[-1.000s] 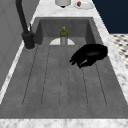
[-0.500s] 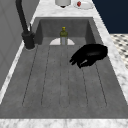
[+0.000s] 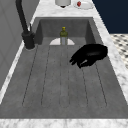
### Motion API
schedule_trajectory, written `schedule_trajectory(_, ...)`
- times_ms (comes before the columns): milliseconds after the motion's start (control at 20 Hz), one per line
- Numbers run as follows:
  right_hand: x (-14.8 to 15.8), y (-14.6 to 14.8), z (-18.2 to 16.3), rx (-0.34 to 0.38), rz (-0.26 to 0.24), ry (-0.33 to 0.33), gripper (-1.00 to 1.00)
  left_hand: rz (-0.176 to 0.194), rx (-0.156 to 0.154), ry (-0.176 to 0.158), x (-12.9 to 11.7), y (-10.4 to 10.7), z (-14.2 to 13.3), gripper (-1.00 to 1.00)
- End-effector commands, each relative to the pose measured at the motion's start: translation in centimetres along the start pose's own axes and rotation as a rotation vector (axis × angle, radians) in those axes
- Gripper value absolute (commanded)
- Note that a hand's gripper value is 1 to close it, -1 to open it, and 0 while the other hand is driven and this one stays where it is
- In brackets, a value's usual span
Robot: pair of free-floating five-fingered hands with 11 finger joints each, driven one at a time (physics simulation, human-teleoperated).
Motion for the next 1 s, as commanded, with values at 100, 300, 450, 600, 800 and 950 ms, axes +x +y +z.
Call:
schedule_trajectory(100,0.6,1.7,-0.8,-0.078,0.065,0.074,1.00,0.000,0.000,0.000,0.0,0.0,0.0,0.00)
schedule_trajectory(300,1.8,0.9,0.0,-0.124,0.095,0.122,1.00,0.000,0.000,0.000,0.0,0.0,0.0,0.00)
schedule_trajectory(450,2.0,0.7,0.7,-0.182,0.121,0.128,1.00,0.000,0.000,0.000,0.0,0.0,0.0,0.00)
schedule_trajectory(600,2.2,0.3,1.7,-0.233,0.143,0.141,1.00,0.000,0.000,0.000,0.0,0.0,0.0,0.00)
schedule_trajectory(800,2.6,-0.9,3.6,-0.278,0.163,0.219,1.00,0.000,0.000,0.000,0.0,0.0,0.0,0.00)
schedule_trajectory(950,3.2,-0.6,5.8,-0.306,0.192,0.197,1.00,0.000,0.000,0.000,0.0,0.0,0.0,0.00)
